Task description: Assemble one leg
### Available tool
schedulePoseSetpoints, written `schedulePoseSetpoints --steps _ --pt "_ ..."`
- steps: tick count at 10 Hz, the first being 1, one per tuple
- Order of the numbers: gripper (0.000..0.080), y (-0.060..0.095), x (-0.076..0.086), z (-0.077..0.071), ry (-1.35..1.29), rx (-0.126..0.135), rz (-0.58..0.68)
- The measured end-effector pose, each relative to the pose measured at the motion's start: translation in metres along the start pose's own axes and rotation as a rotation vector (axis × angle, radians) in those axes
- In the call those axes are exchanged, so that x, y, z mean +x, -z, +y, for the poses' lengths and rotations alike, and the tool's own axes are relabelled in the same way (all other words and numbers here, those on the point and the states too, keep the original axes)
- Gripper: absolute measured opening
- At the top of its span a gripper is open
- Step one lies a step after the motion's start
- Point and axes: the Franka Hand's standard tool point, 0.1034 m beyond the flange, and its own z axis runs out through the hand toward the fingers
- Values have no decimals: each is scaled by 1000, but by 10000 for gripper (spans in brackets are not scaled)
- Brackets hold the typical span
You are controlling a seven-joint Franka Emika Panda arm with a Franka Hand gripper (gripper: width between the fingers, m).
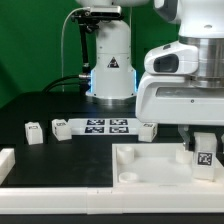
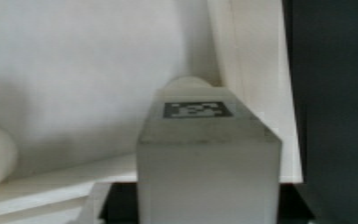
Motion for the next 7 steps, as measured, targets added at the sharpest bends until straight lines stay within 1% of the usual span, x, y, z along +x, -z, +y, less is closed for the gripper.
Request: schedulePoseSetpoints --steps 4,5,6,7 --pt "292 0 4 2 -603 -14 0" --pt "292 0 4 2 -692 -11 -5" --pt "292 0 4 2 -714 -10 -6" --pt "386 0 4 2 -738 -10 -6"
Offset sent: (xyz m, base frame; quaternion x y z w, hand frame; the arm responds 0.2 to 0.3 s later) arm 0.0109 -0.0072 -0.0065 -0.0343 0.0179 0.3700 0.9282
